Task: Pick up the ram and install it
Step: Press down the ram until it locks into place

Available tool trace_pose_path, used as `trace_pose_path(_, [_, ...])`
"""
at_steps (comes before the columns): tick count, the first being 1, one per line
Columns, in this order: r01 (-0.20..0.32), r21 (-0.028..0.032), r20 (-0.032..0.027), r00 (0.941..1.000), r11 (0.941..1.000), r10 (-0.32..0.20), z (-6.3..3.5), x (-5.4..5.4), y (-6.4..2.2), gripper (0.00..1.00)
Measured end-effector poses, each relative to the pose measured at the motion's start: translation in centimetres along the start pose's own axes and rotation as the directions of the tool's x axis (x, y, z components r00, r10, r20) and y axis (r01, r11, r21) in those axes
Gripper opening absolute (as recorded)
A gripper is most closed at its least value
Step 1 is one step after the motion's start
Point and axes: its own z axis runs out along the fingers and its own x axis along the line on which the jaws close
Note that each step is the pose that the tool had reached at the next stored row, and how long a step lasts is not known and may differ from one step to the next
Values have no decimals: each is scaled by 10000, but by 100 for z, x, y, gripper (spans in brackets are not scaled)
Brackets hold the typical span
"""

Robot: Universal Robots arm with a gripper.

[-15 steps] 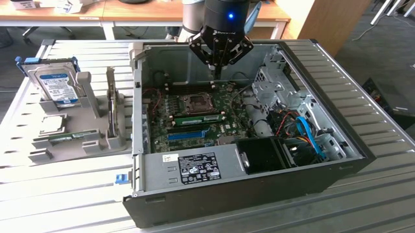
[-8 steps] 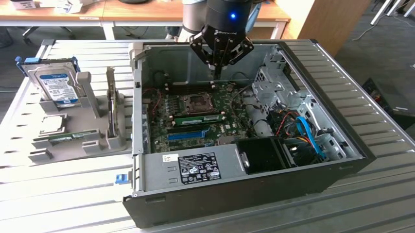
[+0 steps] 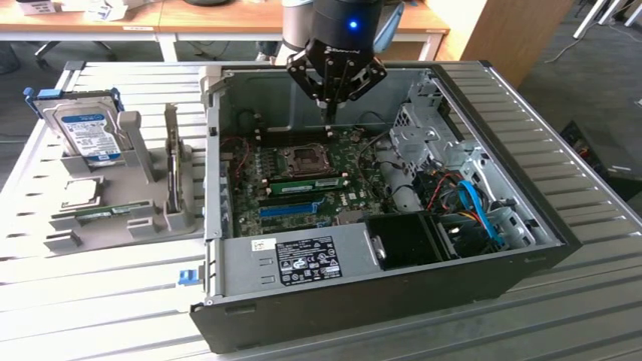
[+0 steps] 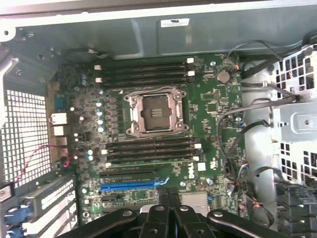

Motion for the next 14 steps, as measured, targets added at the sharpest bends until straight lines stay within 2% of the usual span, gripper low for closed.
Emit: trace_pose_path(14, [1,1,0,10000,10000,-1,24,36,-4,11])
